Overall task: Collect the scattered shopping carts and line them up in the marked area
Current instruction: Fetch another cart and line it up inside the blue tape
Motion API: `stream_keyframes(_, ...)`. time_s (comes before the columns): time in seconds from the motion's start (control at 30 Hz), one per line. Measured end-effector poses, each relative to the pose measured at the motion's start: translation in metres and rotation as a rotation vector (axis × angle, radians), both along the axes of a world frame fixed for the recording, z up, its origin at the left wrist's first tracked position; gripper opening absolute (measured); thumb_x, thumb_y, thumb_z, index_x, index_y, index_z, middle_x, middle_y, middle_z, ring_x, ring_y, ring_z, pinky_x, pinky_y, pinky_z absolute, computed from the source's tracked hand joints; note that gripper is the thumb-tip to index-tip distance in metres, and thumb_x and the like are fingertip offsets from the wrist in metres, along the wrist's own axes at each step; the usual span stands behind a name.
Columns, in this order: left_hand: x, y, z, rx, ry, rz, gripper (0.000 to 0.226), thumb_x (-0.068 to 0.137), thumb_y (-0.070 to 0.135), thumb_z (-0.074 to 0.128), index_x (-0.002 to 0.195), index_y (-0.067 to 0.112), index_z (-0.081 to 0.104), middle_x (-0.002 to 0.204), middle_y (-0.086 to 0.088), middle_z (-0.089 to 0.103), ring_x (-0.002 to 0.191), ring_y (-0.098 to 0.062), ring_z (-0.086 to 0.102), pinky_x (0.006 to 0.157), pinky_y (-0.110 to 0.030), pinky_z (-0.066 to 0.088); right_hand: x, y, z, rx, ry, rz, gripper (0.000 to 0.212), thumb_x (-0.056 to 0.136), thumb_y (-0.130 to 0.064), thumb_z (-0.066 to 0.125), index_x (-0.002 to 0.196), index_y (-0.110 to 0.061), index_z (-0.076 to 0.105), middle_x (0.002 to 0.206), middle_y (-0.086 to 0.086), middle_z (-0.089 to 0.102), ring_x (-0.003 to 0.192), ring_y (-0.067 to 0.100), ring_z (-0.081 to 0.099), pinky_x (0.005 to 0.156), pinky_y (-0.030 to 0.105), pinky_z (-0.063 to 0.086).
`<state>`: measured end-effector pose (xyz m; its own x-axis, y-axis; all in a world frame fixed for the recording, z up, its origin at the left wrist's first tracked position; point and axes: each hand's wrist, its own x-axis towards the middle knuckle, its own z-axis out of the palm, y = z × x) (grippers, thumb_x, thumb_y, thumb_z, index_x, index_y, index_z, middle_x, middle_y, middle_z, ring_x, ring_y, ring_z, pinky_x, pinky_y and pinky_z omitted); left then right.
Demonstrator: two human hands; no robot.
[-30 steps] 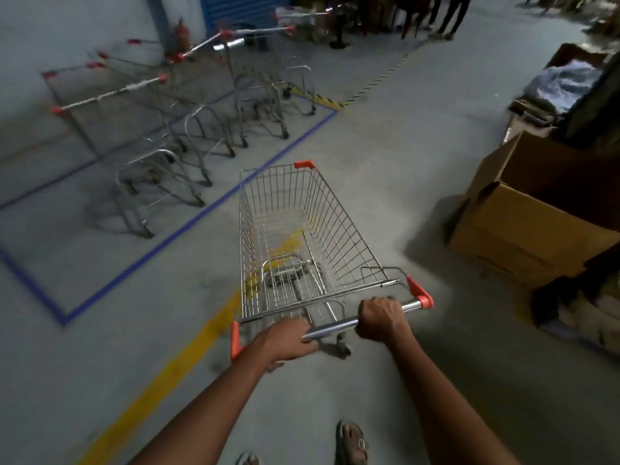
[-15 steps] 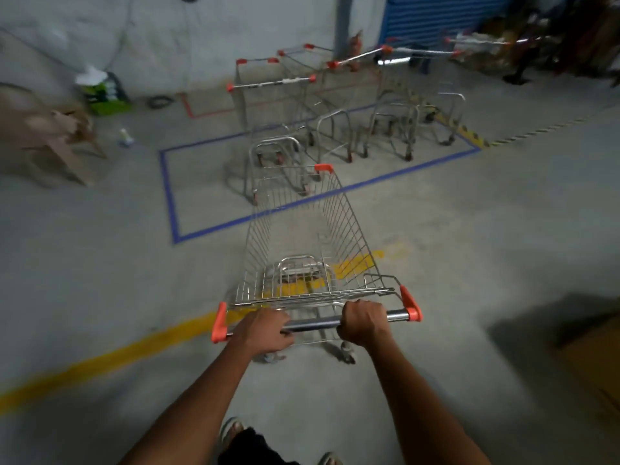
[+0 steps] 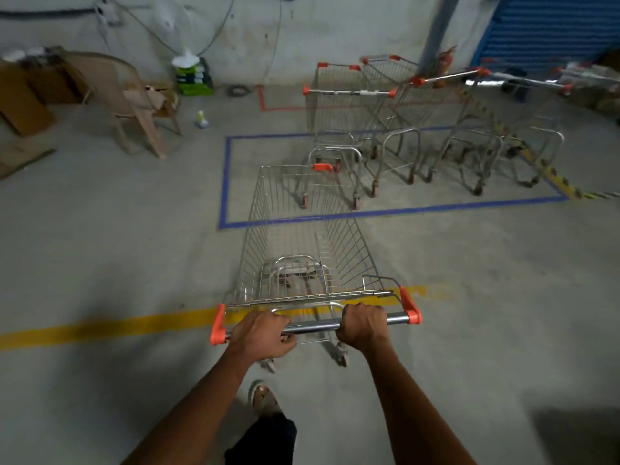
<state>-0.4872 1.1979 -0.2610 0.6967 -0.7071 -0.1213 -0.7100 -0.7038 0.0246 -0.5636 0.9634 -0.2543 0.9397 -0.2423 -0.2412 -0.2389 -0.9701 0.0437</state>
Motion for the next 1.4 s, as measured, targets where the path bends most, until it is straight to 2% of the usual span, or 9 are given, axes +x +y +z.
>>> stream_keyframes(0.27, 0.124, 0.002, 0.004, 0.039, 0.023, 0.045, 0.047, 0.082, 0.061, 0.042, 0.093, 0.021, 0.064, 0.089, -0.006, 0.073, 0.088, -0.027, 0.072, 0.073, -0.035, 0.053, 0.133, 0.001, 0.001, 0.021, -0.003, 0.045, 0.032, 0.084, -0.037, 0.056, 0.106, -0.018, 0.069, 0.106, 0.007, 0.073, 0.1, 0.032, 0.071, 0.086, 0.035, 0.049)
stream_keyframes(0.53, 0.264, 0.007, 0.017, 0.065, 0.146, 0.072, 0.036, 0.084, 0.05, 0.05, 0.097, 0.019, 0.064, 0.095, -0.007, 0.073, 0.092, -0.03, 0.07, 0.075, -0.036, 0.053, 0.273, 0.004, 0.01, 0.04, 0.009, 0.086, 0.027, 0.088, -0.039, 0.054, 0.099, -0.018, 0.068, 0.099, 0.005, 0.074, 0.092, 0.028, 0.072, 0.078, 0.032, 0.046)
stream_keyframes(0.77, 0.394, 0.004, 0.01, 0.126, 0.143, 0.072, 0.035, 0.088, 0.049, 0.052, 0.102, 0.019, 0.066, 0.105, -0.006, 0.073, 0.101, -0.029, 0.07, 0.083, -0.037, 0.053, 0.396, 0.003, 0.004, 0.1, -0.034, 0.108, 0.028, 0.091, -0.039, 0.052, 0.097, -0.015, 0.065, 0.099, 0.008, 0.073, 0.09, 0.031, 0.071, 0.073, 0.034, 0.043)
stream_keyframes(0.97, 0.525, -0.016, 0.011, 0.147, 0.07, 0.113, 0.035, 0.088, 0.047, 0.053, 0.105, 0.02, 0.067, 0.109, -0.004, 0.074, 0.105, -0.027, 0.07, 0.086, -0.036, 0.053, 0.524, -0.013, 0.0, 0.089, -0.076, 0.123, 0.036, 0.093, -0.045, 0.054, 0.105, -0.014, 0.067, 0.106, 0.009, 0.072, 0.098, 0.033, 0.071, 0.082, 0.037, 0.051)
stream_keyframes(1.13, 0.63, -0.043, 0.016, 0.15, 0.059, 0.244, 0.036, 0.092, 0.04, 0.053, 0.122, 0.023, 0.062, 0.12, -0.004, 0.071, 0.112, -0.025, 0.068, 0.094, -0.037, 0.053, 0.639, -0.037, 0.003, 0.118, -0.096, 0.135, 0.034, 0.093, -0.038, 0.055, 0.106, -0.01, 0.069, 0.108, 0.014, 0.073, 0.102, 0.037, 0.071, 0.087, 0.041, 0.054)
stream_keyframes(1.27, 0.707, -0.06, 0.022, 0.109, 0.174, 0.318, 0.031, 0.09, 0.041, 0.058, 0.114, 0.022, 0.065, 0.116, -0.005, 0.072, 0.111, -0.027, 0.068, 0.091, -0.035, 0.052, 0.718, -0.056, 0.008, 0.111, -0.031, 0.139, 0.037, 0.095, -0.045, 0.05, 0.112, -0.015, 0.066, 0.113, 0.01, 0.071, 0.105, 0.032, 0.069, 0.089, 0.038, 0.052)
stream_keyframes(1.4, 0.765, -0.071, 0.024, 0.101, 0.234, 0.288, 0.025, 0.089, 0.04, 0.06, 0.103, 0.02, 0.065, 0.108, -0.005, 0.073, 0.106, -0.028, 0.069, 0.084, -0.033, 0.051, 0.777, -0.071, 0.01, 0.122, -0.011, 0.105, 0.033, 0.087, -0.041, 0.057, 0.106, -0.017, 0.07, 0.107, 0.007, 0.075, 0.101, 0.032, 0.072, 0.086, 0.037, 0.054)
